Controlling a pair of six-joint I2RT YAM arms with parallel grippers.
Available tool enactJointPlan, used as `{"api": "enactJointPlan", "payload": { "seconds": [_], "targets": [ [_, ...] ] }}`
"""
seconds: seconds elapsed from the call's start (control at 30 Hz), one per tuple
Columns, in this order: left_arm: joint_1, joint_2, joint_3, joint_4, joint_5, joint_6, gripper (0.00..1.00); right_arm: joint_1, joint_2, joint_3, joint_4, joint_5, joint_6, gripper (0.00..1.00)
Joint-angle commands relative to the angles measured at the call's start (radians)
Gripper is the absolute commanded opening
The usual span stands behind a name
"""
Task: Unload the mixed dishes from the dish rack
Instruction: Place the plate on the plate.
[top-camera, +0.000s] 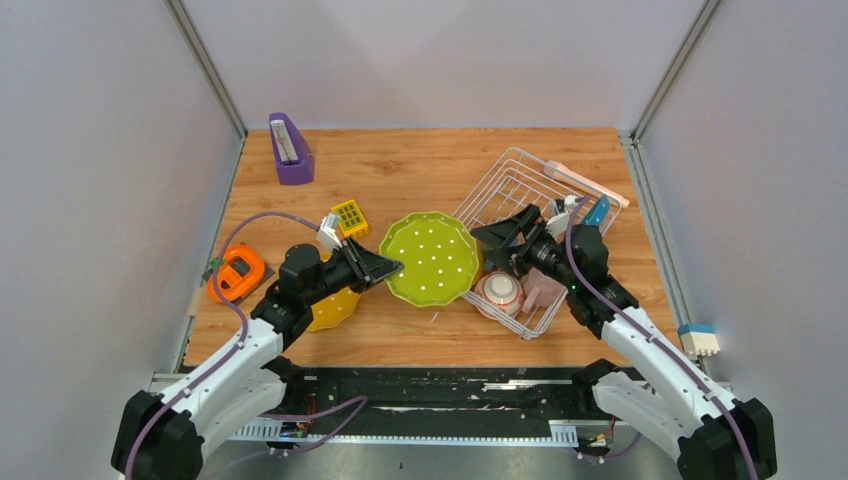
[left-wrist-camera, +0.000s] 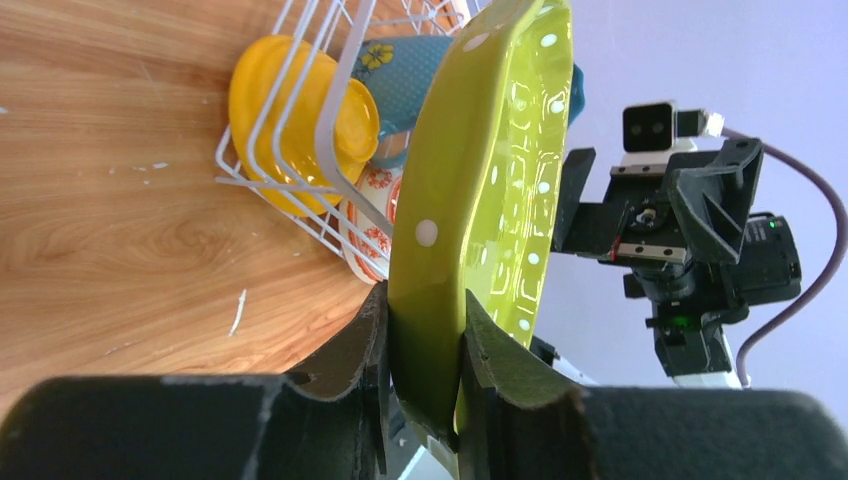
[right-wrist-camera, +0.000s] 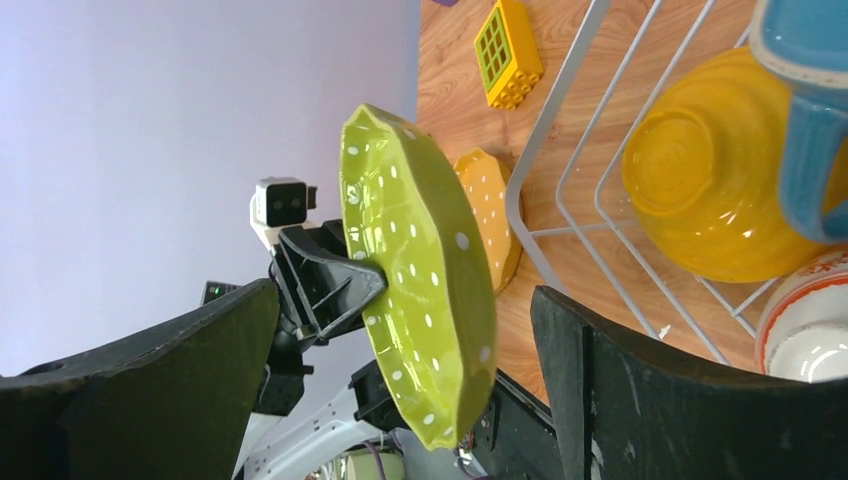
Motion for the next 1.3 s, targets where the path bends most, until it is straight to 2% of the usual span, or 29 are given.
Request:
{"api": "enactJointPlan", "payload": {
  "seconds": [0.0,0.13,0.23,0.37,0.47,0.6,0.8,1.27],
  "targets": [
    [-0.003,-0.131,0.044,0.021,-0.118,-0.055,0.00,-0.003,-0.044,0.054,-0.040,0.081,-0.007,1.00],
    [-0.003,-0.259,0.072,-0.222,-0.317,-0.054,0.00,-0.004,-0.085,0.056,-0.097,0.150,-0.010,1.00],
    [-0.003,-0.370,0.099,-0.464,-0.534,-0.071,0.00,-0.003,-0.112,0.074,-0.120,0.180,-0.031,1.00],
    [-0.002,-0.487,0.136,-0.647,-0.716,-0.071,0.00,-0.003,-0.119,0.127,-0.183,0.205,-0.077,1.00],
    [-0.003,-0.517,0.188,-0.842,-0.827,-0.076,0.00,-0.003,-0.117,0.136,-0.197,0.212,-0.082,1.00],
    [-0.003,-0.518,0.239,-1.026,-0.955,-0.126,0.00,-0.002,-0.109,0.130,-0.203,0.222,-0.078,1.00],
    [-0.003,-0.541,0.218,-1.106,-1.025,-0.193,0.00,-0.002,-0.096,0.134,-0.206,0.222,-0.078,1.00],
    [-0.003,-0.539,0.129,-1.101,-1.037,-0.257,0.00,-0.003,-0.100,0.136,-0.221,0.227,-0.079,1.00]
  ]
}}
